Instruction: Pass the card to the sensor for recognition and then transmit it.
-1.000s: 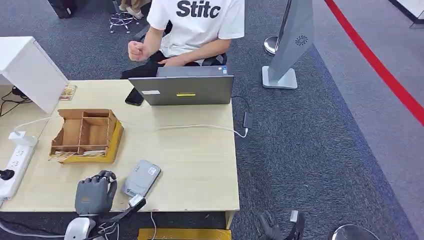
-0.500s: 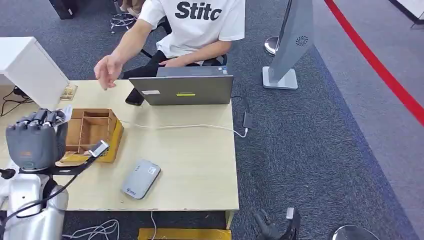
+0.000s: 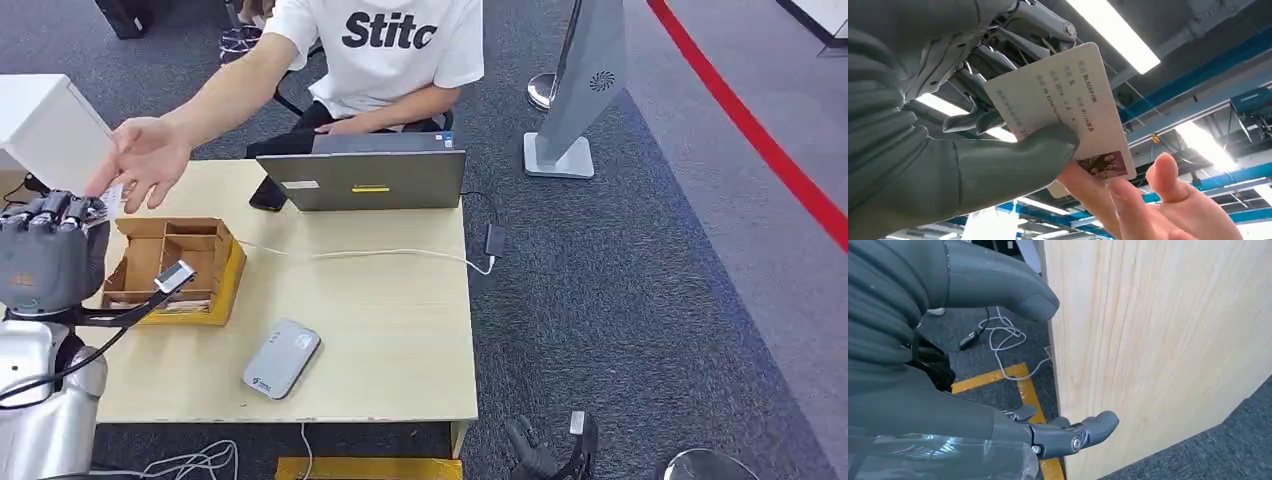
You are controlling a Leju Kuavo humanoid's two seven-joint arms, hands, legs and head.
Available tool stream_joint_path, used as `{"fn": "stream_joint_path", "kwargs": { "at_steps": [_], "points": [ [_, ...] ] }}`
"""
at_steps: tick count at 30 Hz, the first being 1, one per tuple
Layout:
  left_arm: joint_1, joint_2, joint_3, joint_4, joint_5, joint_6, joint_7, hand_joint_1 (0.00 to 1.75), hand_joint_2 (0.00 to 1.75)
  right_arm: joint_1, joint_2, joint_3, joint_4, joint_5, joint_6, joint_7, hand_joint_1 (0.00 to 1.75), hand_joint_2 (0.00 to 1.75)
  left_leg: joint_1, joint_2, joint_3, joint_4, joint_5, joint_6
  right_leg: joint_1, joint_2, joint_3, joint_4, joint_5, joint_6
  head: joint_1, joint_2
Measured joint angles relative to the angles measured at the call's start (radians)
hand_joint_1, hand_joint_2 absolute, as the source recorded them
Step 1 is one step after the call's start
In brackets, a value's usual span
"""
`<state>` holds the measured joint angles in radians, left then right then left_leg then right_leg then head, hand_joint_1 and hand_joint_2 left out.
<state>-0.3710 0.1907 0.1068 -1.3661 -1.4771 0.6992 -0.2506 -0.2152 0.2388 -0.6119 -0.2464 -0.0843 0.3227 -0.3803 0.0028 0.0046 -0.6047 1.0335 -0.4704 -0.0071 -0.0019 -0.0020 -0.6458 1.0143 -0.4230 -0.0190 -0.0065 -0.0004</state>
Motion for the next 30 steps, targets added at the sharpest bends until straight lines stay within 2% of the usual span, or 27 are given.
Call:
{"fn": "stream_joint_path", "kwargs": {
  "at_steps": [11,12,20,22,27,30],
  "points": [
    [0.003,0.001,-0.001,0.01,-0.016,0.0,0.012,1.75,1.75,0.0,0.0,0.013,0.0,-0.006,0.0,0.0,0.0,1.75,0.0,0.001,0.0,0.0,0.0,0.0,0.0,0.001,-0.001,0.0,0.0,0.0,0.0,0.0],
    [0.002,0.003,-0.001,0.017,-0.003,0.0,0.014,0.0,1.75,0.0,0.0,0.016,0.0,-0.007,0.0,0.0,0.0,1.75,0.0,0.001,0.0,0.0,0.0,0.0,0.0,0.001,-0.001,0.0,0.0,0.0,0.0,0.0],
    [0.022,0.007,-0.001,0.036,0.016,0.0,-0.002,0.0,1.75,0.001,0.0,0.024,0.0,-0.019,-0.001,-0.006,0.0,1.75,0.0,0.001,-0.001,0.0,0.0,0.0,0.0,0.001,-0.001,0.0,0.0,0.0,0.0,0.0],
    [0.043,0.003,0.0,0.035,0.018,0.0,-0.024,0.0,1.75,0.003,0.0,0.024,0.0,-0.024,-0.001,-0.009,0.0,1.75,0.0,0.001,-0.001,0.0,0.0,0.0,0.0,0.001,-0.001,0.0,0.0,0.0,0.0,0.0],
    [0.127,-0.024,0.002,0.009,0.012,0.001,-0.068,0.0,1.75,0.008,0.0,0.024,0.0,-0.035,-0.003,-0.018,0.0,1.75,0.0,0.001,-0.001,0.0,0.0,0.0,0.0,0.001,-0.001,0.0,0.0,0.0,0.0,0.0],
    [0.172,-0.048,0.002,-0.013,0.006,0.001,-0.073,0.0,1.75,0.01,-0.001,0.024,0.0,-0.037,-0.005,-0.022,0.0,1.75,0.0,0.001,-0.001,0.0,-0.001,0.0,0.0,0.001,-0.001,0.0,0.0,0.0,0.0,0.0]
  ]
}}
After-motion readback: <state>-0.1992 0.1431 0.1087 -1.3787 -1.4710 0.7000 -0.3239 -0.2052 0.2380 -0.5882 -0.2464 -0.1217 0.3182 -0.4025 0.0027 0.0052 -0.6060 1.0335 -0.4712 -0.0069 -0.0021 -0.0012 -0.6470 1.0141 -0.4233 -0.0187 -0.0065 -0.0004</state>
